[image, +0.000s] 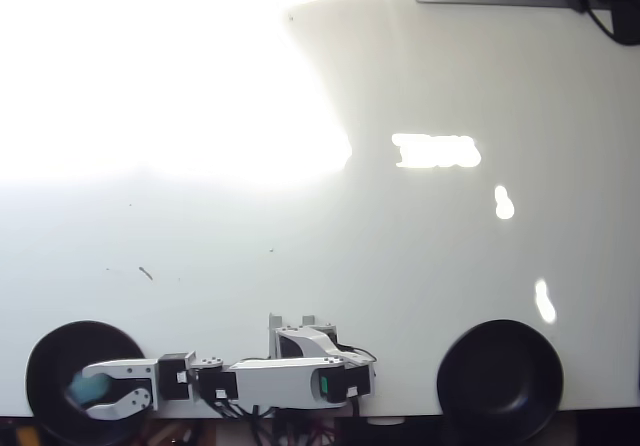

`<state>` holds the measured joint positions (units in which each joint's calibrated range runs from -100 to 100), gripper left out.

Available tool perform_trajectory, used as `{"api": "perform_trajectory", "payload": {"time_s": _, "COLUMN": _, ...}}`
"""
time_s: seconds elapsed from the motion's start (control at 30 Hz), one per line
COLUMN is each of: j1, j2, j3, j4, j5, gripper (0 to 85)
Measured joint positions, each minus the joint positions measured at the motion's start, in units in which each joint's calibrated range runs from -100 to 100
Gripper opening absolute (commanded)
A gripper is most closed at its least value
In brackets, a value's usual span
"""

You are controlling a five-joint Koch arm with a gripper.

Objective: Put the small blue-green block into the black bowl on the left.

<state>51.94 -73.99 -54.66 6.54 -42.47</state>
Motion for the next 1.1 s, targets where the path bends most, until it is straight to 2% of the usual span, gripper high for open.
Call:
{"api": "perform_trajectory", "payload": {"time_s": 0.2, "j1": -0.7, "j2": -0.3, "j3": 0.0, "j4": -0.2, "j5": 1.1, "gripper": 29.5}}
{"api": "perform_trajectory", "payload": {"time_s": 0.37, "j1": -4.3, "j2": -2.8, "j3": -0.7, "j4": -2.8, "j5": 5.8, "gripper": 29.5}}
{"api": "perform_trajectory", "payload": {"time_s": 0.53, "j1": -9.9, "j2": -4.0, "j3": -1.4, "j4": -5.7, "j5": 10.9, "gripper": 29.5}}
{"api": "perform_trajectory", "payload": {"time_s": 0.8, "j1": -19.0, "j2": -6.6, "j3": -1.9, "j4": -11.2, "j5": 16.4, "gripper": 29.5}}
{"api": "perform_trajectory", "payload": {"time_s": 1.1, "j1": -29.2, "j2": -13.6, "j3": -6.7, "j4": -16.0, "j5": 24.6, "gripper": 29.5}}
